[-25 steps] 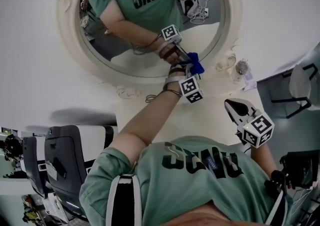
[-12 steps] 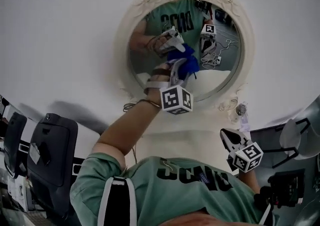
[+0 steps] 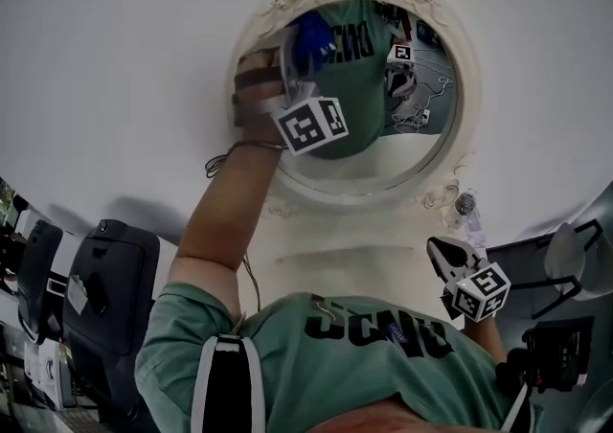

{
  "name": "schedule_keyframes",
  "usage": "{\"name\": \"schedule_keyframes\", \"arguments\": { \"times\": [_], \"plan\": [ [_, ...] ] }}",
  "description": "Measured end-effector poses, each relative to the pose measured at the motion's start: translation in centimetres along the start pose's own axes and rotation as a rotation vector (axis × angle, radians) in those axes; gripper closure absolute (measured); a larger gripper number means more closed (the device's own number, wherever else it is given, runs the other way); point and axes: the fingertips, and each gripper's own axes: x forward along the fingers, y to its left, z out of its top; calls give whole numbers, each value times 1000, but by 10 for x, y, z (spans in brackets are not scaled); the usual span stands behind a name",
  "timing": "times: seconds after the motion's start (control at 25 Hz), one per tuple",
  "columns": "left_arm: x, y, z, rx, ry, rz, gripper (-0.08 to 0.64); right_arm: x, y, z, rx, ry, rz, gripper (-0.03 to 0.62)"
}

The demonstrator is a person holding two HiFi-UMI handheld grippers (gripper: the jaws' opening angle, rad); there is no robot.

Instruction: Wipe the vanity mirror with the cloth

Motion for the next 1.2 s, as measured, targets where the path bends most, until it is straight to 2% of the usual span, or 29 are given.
{"name": "schedule_keyframes", "arguments": {
  "times": [0.16, 0.36, 0.52, 0.64, 0.88, 1.08, 1.2],
  "plan": [
    [4, 3, 9, -28, 14, 57, 488, -3, -3, -3, -2, 3, -6, 588],
    [2, 3, 12, -14, 26, 113, 502, -3, 1, -7, 12, 20, -6, 588],
    [-9, -20, 25, -22, -28, 68, 502, 0, 1, -12, 21, 34, -7, 588],
    [-31, -76, 49, -14, -103, -29, 502, 2, -2, -19, 38, 48, -4, 588],
    [-99, -241, 96, 41, -239, -334, 502, -1, -5, -39, 63, 78, -14, 588],
    [-140, -322, 105, 91, -293, -481, 492, -4, -12, -47, 93, 96, -38, 588],
    [-171, -377, 105, 144, -318, -625, 491, -4, -13, -50, 107, 111, -45, 588]
  ]
}}
